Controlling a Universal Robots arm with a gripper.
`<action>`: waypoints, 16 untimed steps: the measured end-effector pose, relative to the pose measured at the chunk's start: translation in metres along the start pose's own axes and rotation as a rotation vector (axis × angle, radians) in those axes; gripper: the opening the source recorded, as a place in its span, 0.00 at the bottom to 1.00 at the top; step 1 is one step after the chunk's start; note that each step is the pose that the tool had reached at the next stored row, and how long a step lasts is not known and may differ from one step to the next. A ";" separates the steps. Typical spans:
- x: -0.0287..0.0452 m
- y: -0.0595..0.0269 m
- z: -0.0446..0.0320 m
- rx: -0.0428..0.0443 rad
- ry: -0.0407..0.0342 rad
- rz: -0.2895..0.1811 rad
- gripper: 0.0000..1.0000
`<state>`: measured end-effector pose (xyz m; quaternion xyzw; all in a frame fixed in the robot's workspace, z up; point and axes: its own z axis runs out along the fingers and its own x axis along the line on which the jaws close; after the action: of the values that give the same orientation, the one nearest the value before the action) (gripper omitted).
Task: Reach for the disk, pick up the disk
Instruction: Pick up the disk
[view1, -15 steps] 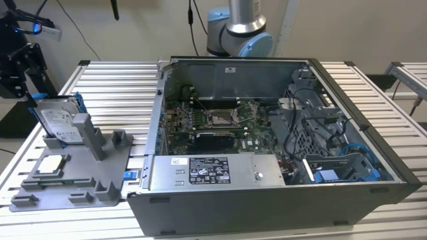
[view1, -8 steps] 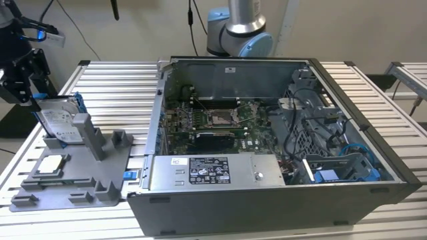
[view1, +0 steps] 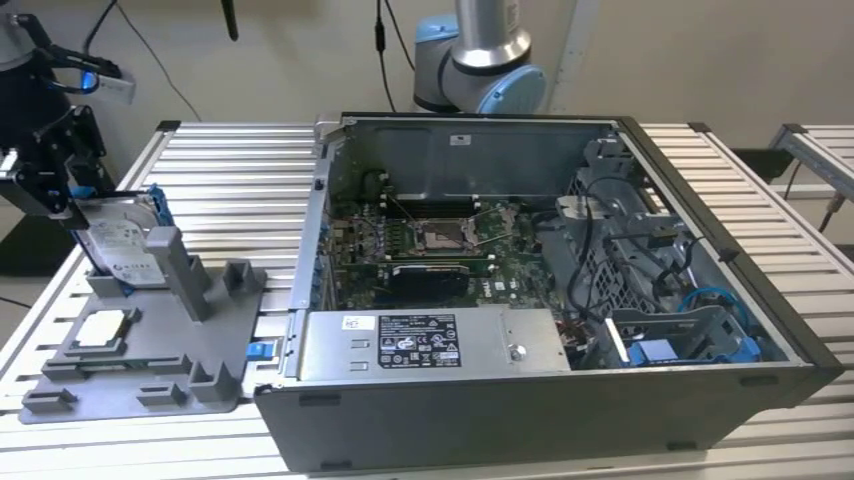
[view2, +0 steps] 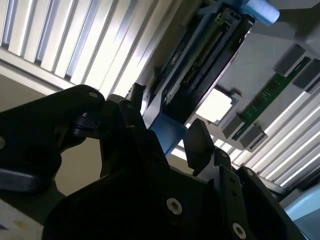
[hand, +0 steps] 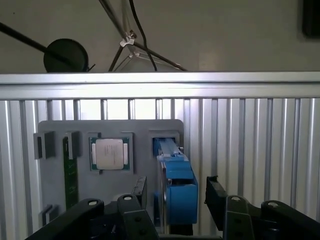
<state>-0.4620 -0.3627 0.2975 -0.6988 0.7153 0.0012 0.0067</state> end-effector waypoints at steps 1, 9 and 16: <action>0.0000 0.0001 0.0009 0.0017 -0.0019 0.000 1.00; 0.0000 0.0001 0.0117 0.0043 -0.0300 0.000 1.00; 0.0002 0.0002 0.0244 0.0044 -0.0332 0.000 1.00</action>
<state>-0.4620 -0.3627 0.2730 -0.6988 0.7150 0.0112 0.0201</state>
